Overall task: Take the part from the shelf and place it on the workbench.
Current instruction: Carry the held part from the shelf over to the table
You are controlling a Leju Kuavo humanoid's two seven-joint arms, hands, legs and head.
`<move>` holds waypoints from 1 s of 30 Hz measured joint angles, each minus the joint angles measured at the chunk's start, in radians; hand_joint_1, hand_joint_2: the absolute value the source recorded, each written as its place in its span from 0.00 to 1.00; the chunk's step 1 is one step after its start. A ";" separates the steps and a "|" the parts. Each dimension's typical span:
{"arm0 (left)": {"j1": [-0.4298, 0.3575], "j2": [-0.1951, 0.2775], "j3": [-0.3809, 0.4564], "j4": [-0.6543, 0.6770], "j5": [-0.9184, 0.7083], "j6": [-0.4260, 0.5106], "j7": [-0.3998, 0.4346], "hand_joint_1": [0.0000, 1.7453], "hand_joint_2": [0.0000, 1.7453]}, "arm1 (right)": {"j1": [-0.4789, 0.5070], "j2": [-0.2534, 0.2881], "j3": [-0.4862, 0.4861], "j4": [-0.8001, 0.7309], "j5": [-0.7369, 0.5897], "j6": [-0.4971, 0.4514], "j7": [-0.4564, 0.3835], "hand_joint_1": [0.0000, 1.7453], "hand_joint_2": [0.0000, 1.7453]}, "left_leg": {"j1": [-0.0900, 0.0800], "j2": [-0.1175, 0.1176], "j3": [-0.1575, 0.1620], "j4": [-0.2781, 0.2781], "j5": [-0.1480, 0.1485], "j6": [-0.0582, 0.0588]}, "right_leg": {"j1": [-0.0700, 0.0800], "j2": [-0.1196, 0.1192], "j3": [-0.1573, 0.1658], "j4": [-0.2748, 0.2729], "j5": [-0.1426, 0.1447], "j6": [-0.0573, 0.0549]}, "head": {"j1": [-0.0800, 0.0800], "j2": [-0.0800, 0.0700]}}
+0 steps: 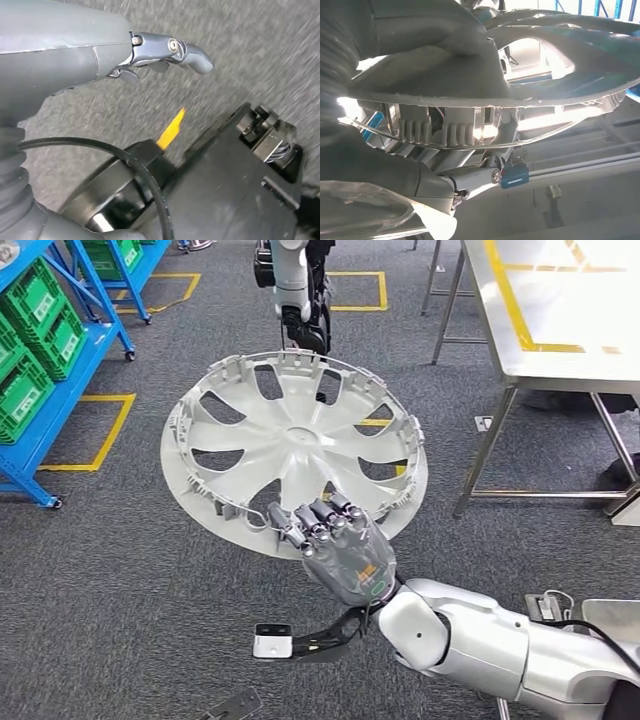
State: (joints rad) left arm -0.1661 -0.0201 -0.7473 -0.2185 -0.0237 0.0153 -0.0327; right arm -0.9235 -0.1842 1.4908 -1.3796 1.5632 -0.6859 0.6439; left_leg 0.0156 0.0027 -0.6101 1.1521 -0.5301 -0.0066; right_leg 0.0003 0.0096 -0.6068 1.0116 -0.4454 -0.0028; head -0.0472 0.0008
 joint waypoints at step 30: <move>0.001 0.004 0.001 0.000 -0.017 0.005 0.007 0.00 1.00 | -0.004 0.000 -0.003 0.003 0.000 0.000 0.000 1.00 1.00 | -0.004 -0.001 -0.013 0.029 -0.003 -0.018 | -0.001 -0.011 0.018 -0.006 -0.012 -0.009 | 0.000 0.000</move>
State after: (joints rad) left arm -0.1648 -0.0160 -0.7465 -0.2185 -0.0410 0.0202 -0.0255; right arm -0.9272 -0.1839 1.4880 -1.3767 1.5633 -0.6859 0.6439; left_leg 0.0119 0.0022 -0.6231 1.1809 -0.5336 -0.0247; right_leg -0.0011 -0.0015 -0.5883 1.0057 -0.4574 -0.0114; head -0.0473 0.0009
